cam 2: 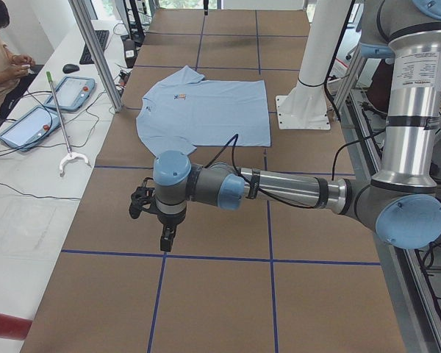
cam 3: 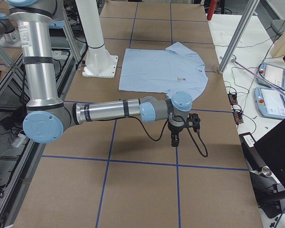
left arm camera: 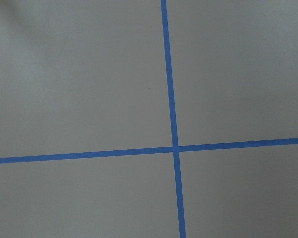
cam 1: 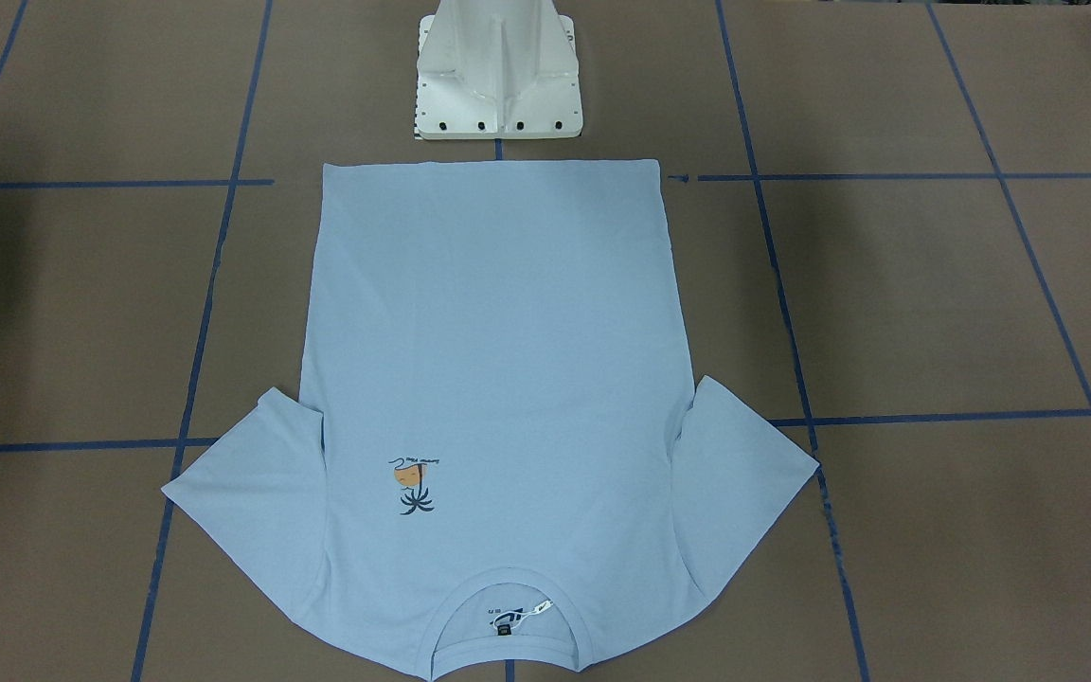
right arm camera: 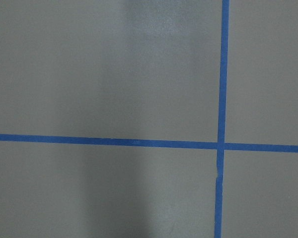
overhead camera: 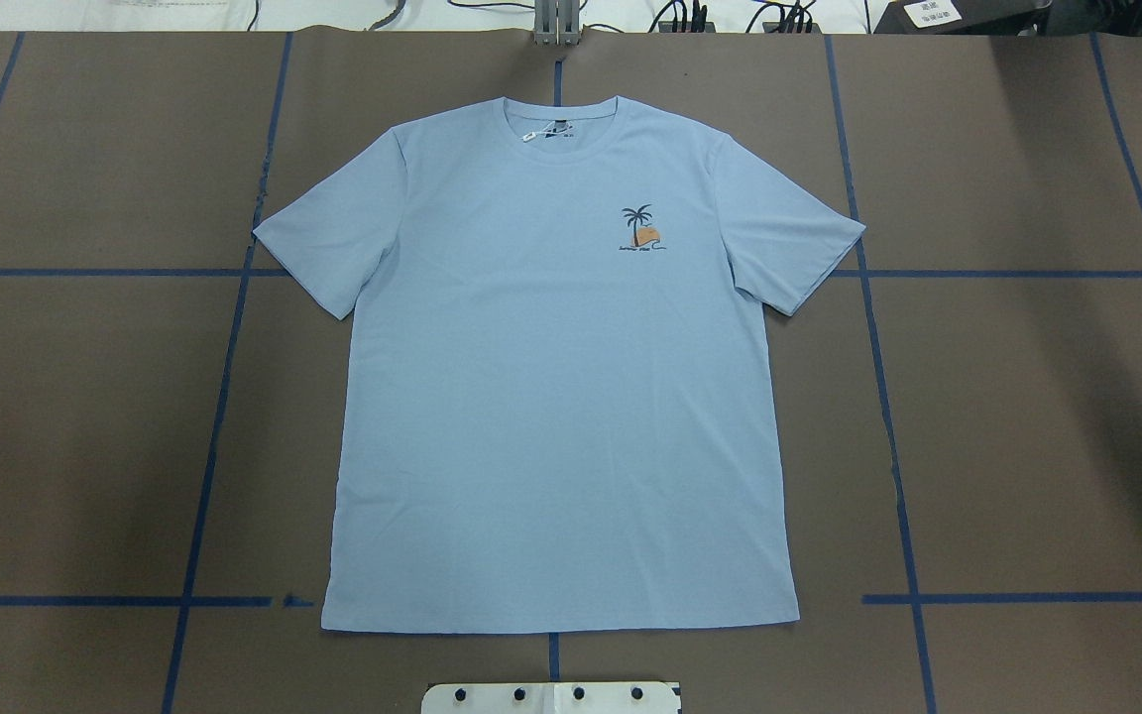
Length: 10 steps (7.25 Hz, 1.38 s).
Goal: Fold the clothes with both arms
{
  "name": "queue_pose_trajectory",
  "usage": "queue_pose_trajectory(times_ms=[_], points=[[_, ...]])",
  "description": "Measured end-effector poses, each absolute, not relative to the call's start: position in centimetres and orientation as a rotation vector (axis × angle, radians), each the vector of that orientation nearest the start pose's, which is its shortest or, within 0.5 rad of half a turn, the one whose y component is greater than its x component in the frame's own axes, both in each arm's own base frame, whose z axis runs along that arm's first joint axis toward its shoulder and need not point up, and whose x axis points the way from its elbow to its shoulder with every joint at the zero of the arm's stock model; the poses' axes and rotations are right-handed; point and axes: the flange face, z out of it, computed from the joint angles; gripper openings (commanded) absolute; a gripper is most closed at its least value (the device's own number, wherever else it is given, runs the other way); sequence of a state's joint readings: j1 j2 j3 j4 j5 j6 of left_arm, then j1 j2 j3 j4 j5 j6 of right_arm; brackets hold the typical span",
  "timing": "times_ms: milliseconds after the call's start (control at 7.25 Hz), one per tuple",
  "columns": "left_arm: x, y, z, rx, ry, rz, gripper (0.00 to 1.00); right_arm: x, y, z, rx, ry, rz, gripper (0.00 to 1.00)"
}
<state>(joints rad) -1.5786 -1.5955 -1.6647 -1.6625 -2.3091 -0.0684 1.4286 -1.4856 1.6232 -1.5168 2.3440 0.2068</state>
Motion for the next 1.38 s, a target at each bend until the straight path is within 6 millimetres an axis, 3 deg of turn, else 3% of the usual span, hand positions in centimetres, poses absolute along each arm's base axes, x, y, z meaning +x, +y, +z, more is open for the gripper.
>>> queue_pose_trajectory(times_ms=[276,690,828,966,1241,1379], points=[[-6.6,-50.6,58.6,0.183,0.785,0.014,1.00,-1.4,-53.9,58.8,0.034,-0.791,-0.006,1.00],[-6.3,-50.1,57.4,0.199,0.798,0.024,1.00,-2.4,-54.1,62.4,0.107,-0.807,-0.047,1.00],[-6.3,-50.0,57.3,0.198,0.798,0.023,1.00,-4.8,-54.5,62.7,0.149,-0.824,-0.082,1.00],[-6.3,-50.0,57.3,0.198,0.797,0.022,1.00,-8.6,-55.2,61.4,0.165,-0.848,-0.085,1.00],[-6.3,-50.0,57.6,0.193,0.799,0.019,1.00,-17.7,-58.7,54.6,0.159,-0.898,-0.011,1.00],[-6.2,-50.0,57.7,0.193,0.801,0.020,1.00,-21.6,-60.1,51.3,0.161,-0.903,0.038,0.95]])
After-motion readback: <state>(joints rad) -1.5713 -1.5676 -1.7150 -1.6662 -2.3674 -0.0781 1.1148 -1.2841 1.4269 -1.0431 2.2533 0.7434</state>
